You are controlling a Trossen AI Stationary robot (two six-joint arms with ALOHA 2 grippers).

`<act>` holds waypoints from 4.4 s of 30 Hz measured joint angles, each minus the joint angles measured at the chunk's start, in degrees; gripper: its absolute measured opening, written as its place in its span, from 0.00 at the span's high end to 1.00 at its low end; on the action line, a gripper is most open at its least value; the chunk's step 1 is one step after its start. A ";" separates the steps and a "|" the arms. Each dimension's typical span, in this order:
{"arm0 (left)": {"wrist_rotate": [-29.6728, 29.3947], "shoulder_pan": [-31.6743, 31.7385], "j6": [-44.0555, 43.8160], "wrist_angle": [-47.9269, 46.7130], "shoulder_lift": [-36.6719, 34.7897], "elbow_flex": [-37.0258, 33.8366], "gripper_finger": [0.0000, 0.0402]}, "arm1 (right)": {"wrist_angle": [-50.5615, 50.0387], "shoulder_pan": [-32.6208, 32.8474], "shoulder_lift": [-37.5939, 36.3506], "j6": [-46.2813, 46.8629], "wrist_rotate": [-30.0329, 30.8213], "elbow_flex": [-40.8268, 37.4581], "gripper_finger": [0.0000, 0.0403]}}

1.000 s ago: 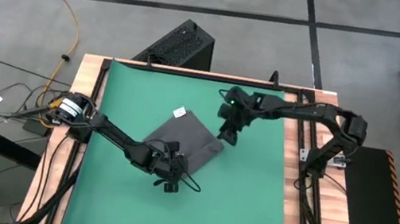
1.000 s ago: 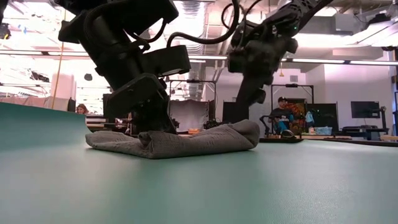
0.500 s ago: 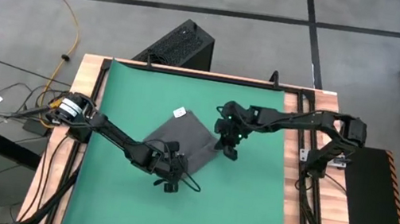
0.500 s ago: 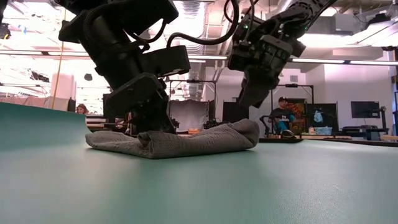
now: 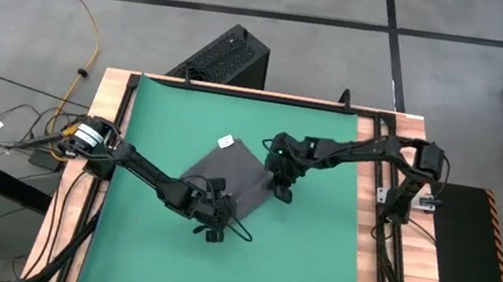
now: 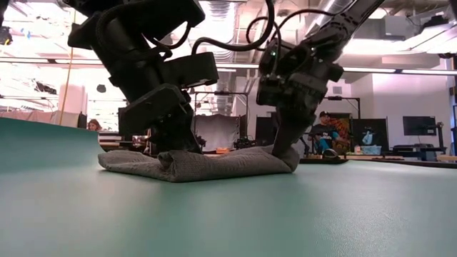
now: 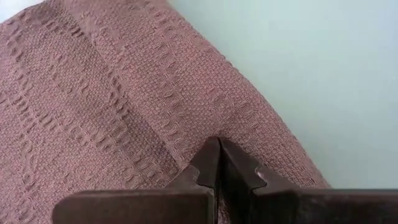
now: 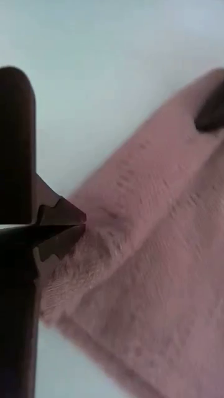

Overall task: Roll towel
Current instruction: Roll the gray towel

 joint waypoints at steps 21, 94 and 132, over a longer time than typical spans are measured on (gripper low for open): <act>1.22 -0.01 6.32 -2.77 -0.03 0.06 1.00 | 2.04 -2.67 5.19 1.26 3.54 0.29 0.97; -22.13 1.16 63.18 -11.48 0.35 0.04 1.00 | -1.89 -7.00 11.57 3.14 7.82 7.80 0.99; -15.21 1.88 50.60 -7.89 -0.02 0.31 1.00 | 33.16 7.67 -7.85 20.76 20.88 -16.76 0.99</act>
